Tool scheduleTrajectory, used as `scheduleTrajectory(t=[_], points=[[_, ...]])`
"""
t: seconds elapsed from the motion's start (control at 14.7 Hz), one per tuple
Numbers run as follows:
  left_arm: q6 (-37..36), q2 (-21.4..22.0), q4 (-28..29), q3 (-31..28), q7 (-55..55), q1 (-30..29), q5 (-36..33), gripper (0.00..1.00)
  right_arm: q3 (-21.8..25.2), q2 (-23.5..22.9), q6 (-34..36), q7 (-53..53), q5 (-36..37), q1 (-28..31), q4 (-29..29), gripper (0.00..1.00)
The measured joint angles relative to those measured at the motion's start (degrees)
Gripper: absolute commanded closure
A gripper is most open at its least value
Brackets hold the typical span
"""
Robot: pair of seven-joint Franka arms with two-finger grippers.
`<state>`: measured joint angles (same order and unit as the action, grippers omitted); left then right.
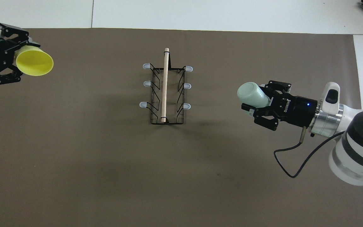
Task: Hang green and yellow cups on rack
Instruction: 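Lift the yellow cup with the left gripper while the right gripper lifts the green cup, then carry the yellow cup with the left gripper while the right gripper carries the green cup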
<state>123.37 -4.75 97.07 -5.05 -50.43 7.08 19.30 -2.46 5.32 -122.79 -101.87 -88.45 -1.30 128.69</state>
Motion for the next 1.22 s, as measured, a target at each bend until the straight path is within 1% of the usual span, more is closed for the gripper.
scheduleTrajectory(t=[0.14, 0.27, 0.41, 0.54, 0.68, 0.75, 0.95, 1.09, 1.22], points=[[6.54, 2.66, 4.97, 5.07, -0.30, 0.03, -4.46, 1.00, -0.04, 0.00, -0.03, -4.11, -6.40, -1.34, 1.79, 1.00], [12.70, 4.38, 9.56, 9.16, -1.02, 0.04, -9.78, 1.00, -0.06, -0.02, -0.57, -8.29, -13.18, -3.51, 3.32, 1.00], [19.40, 5.20, 13.08, 11.83, -1.39, 0.02, -14.91, 1.00, -0.14, -0.07, -1.93, -11.57, -20.38, -6.75, 4.45, 1.00], [24.43, 5.60, 15.45, 14.03, -1.39, 0.01, -19.50, 1.00, -0.22, -0.31, -3.72, -15.29, -27.05, -10.11, 4.98, 1.00], [26.63, 5.85, 16.66, 16.25, -1.39, 0.01, -25.44, 1.00, -0.28, -1.60, -4.10, -20.52, -33.95, -12.24, 5.26, 1.00], [27.44, 5.93, 16.88, 17.11, -1.50, 0.01, -29.64, 1.00, -0.28, -2.57, -4.01, -22.73, -36.63, -13.01, 5.29, 1.00], [28.34, 6.20, 17.11, 19.46, -2.78, 0.02, -40.54, 1.00, -0.29, -5.23, -3.26, -26.94, -41.75, -15.34, 5.21, 1.00], [28.75, 6.24, 17.27, 20.75, -8.87, 0.00, -50.22, 1.00, -0.29, -6.13, -3.21, -28.64, -44.29, -17.05, 5.15, 1.00], [28.80, 6.25, 17.76, 22.23, -21.40, 0.00, -63.66, 1.00, -0.31, -6.34, -2.68, -30.67, -48.02, -18.70, 5.03, 1.00]])
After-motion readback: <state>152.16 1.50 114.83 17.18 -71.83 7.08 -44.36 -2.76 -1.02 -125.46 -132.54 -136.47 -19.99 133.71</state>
